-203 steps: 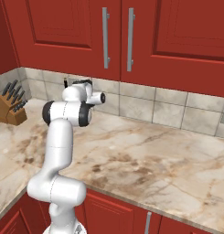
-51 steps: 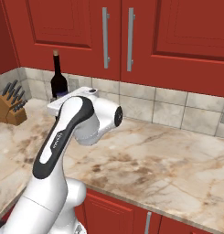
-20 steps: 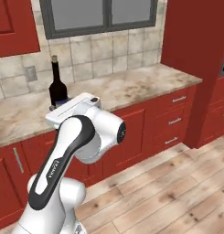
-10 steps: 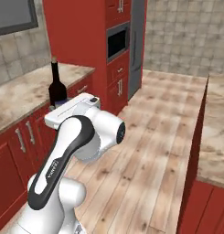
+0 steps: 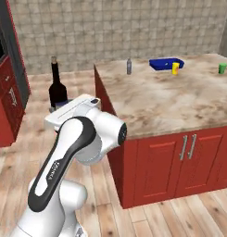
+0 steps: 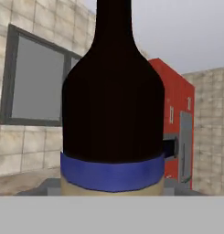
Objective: Place the drinks on the dining counter in a tight cluster.
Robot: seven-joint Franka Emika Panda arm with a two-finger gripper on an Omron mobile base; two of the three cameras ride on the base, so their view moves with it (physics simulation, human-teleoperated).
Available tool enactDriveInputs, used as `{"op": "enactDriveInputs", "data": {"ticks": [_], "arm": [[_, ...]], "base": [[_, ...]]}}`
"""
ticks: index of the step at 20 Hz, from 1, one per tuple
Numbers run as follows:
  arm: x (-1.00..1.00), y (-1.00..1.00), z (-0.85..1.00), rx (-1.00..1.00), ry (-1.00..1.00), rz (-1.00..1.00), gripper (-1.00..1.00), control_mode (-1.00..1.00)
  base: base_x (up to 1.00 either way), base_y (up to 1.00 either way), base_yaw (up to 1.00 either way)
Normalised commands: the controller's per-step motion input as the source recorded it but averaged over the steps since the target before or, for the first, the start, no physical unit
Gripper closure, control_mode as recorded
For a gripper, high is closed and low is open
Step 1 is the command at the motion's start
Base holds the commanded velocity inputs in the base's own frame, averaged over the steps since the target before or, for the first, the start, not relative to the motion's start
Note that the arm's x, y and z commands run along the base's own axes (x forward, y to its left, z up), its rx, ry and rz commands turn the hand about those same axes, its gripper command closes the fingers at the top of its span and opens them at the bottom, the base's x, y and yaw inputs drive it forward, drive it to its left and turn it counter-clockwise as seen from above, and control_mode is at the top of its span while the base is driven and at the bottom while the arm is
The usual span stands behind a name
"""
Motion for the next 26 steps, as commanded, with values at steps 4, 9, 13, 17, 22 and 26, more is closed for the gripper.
{"op": "enactDriveInputs", "data": {"ticks": [4, 9, 13, 17, 22, 26], "arm": [[0.0, 0.0, 0.0, 0.0, 0.0, 0.0, 1.0, 1.0], [0.0, 0.0, 0.0, 0.0, 0.0, 0.0, 1.0, 1.0], [0.0, 0.0, 0.0, 0.0, 0.0, 0.0, 1.0, 1.0], [0.0, 0.0, 0.0, 0.0, 0.0, 0.0, 1.0, 1.0], [0.0, 0.0, 0.0, 0.0, 0.0, 0.0, 1.0, 1.0], [0.0, 0.0, 0.0, 0.0, 0.0, 0.0, 1.0, 1.0]], "base": [[0.76, 0.75, -0.66], [1.0, 0.97, -0.58], [1.0, 1.0, -0.56], [0.89, 0.75, -0.69], [0.8, 1.0, -0.56], [0.48, 1.0, -0.44]]}}
